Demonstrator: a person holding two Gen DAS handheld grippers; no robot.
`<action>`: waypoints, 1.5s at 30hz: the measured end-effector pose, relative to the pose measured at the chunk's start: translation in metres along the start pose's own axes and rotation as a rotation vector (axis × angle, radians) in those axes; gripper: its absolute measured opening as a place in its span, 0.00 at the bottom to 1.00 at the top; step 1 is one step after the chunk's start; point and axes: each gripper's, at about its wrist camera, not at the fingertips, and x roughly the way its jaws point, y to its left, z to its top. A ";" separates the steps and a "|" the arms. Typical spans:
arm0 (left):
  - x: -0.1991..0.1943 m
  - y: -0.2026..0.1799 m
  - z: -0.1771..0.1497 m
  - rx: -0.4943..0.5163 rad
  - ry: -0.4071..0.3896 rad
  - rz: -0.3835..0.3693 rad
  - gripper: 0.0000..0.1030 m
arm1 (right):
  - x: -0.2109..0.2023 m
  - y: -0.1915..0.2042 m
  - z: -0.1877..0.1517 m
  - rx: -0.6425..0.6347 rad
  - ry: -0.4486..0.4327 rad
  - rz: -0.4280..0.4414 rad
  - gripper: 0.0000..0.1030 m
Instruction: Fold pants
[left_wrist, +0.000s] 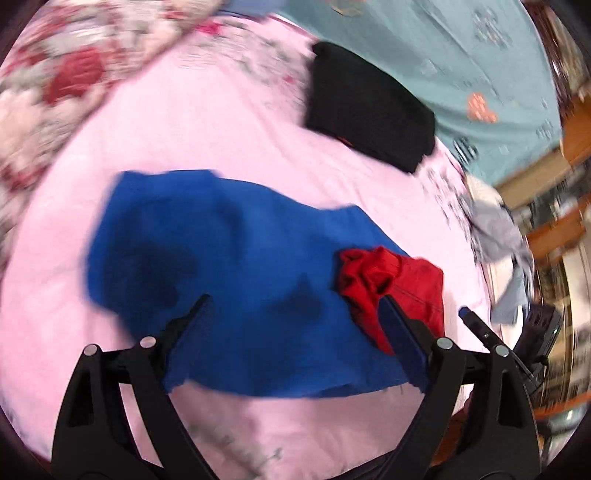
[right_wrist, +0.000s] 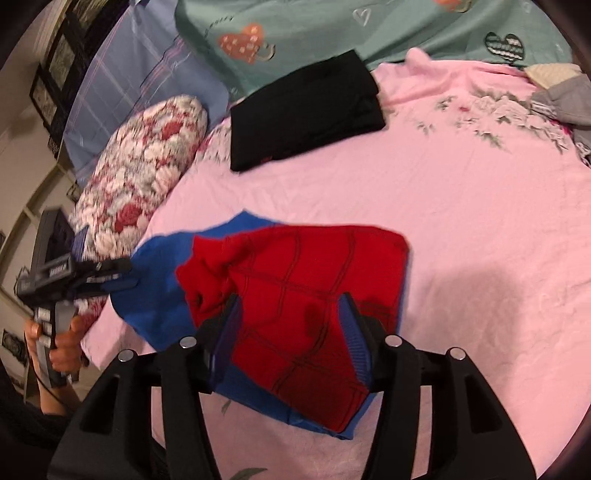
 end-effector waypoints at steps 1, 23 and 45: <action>-0.006 0.008 -0.003 -0.027 -0.005 0.005 0.88 | 0.000 -0.004 0.002 0.034 -0.011 -0.007 0.62; 0.021 0.062 0.000 -0.150 0.057 0.132 0.85 | 0.028 -0.018 -0.002 0.136 0.046 0.021 0.74; 0.005 0.013 0.006 0.011 -0.061 0.251 0.23 | 0.019 -0.039 -0.013 0.156 0.016 0.087 0.74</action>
